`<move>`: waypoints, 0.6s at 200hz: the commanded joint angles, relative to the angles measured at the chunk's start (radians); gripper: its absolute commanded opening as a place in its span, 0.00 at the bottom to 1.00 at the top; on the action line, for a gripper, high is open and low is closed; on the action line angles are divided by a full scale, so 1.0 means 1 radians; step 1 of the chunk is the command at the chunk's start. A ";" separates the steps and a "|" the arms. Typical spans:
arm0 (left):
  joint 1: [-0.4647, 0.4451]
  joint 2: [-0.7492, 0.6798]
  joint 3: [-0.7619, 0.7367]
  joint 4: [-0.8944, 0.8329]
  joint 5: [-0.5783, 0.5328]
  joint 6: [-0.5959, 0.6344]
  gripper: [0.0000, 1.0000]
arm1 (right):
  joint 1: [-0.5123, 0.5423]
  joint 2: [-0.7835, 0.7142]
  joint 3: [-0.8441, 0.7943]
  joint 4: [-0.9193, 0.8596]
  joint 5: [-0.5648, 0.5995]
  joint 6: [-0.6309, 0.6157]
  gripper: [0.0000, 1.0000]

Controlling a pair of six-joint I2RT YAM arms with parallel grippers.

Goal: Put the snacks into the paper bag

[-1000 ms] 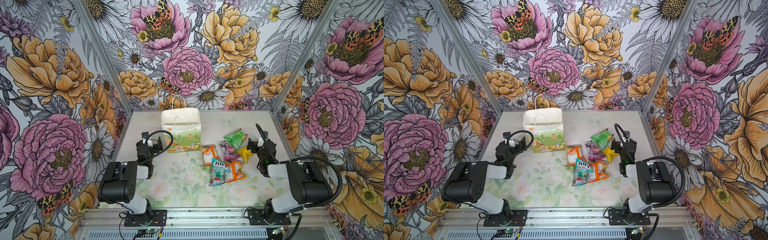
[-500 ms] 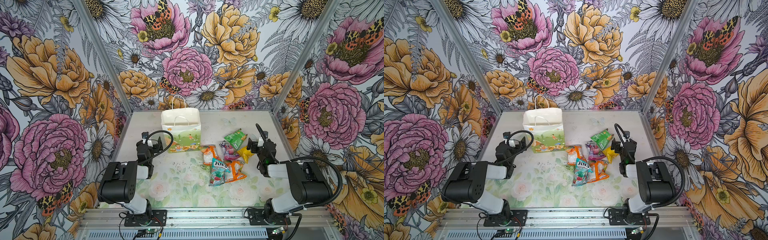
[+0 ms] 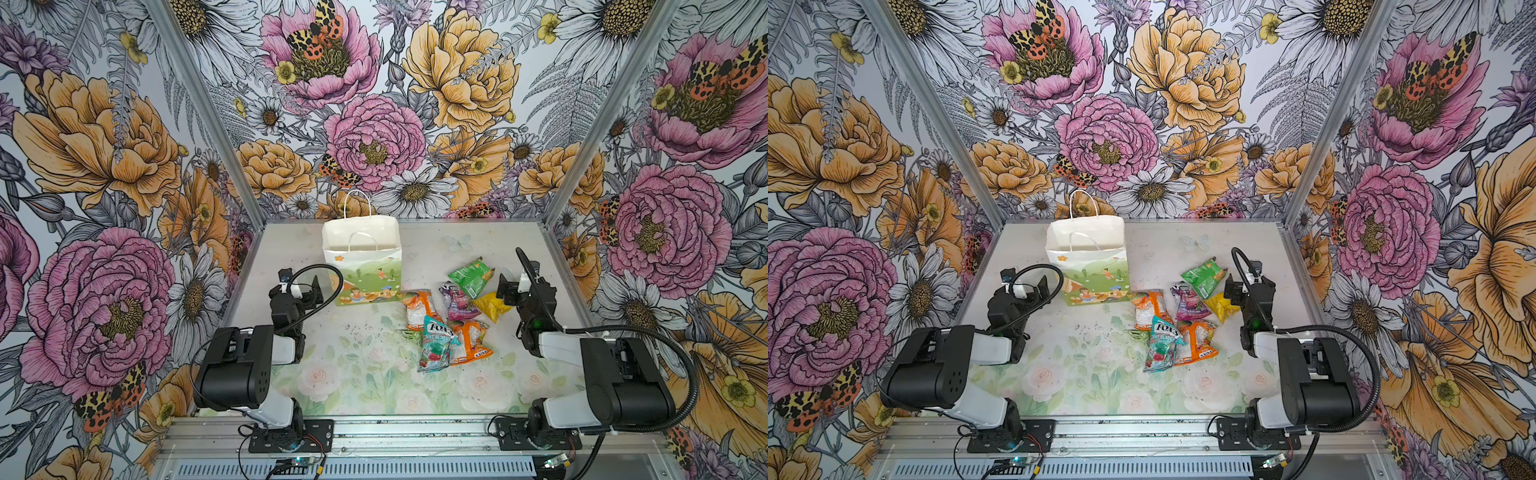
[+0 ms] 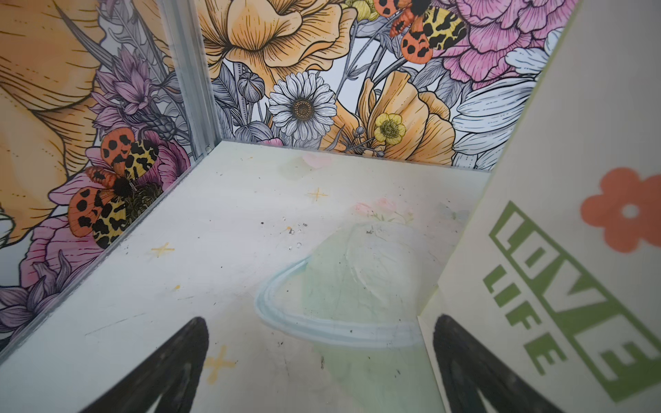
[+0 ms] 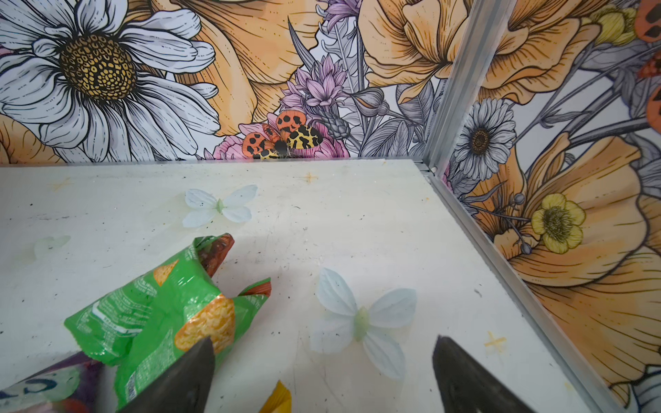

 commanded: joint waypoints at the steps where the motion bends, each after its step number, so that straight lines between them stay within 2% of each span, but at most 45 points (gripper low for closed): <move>1: 0.017 -0.075 -0.001 -0.008 -0.011 -0.036 0.99 | 0.014 -0.068 0.063 -0.141 -0.043 -0.013 0.96; 18: 0.025 -0.142 0.032 -0.122 -0.010 -0.041 0.99 | 0.020 -0.114 0.088 -0.205 -0.071 -0.010 0.96; 48: 0.049 -0.236 0.110 -0.319 0.013 -0.058 0.99 | 0.038 -0.173 0.139 -0.278 -0.189 0.027 0.96; 79: 0.074 -0.275 0.156 -0.362 0.052 -0.070 0.99 | 0.109 -0.189 0.237 -0.407 -0.241 0.034 0.95; 120: 0.118 -0.255 0.229 -0.385 0.115 -0.147 0.99 | 0.287 -0.157 0.326 -0.454 -0.243 0.014 0.96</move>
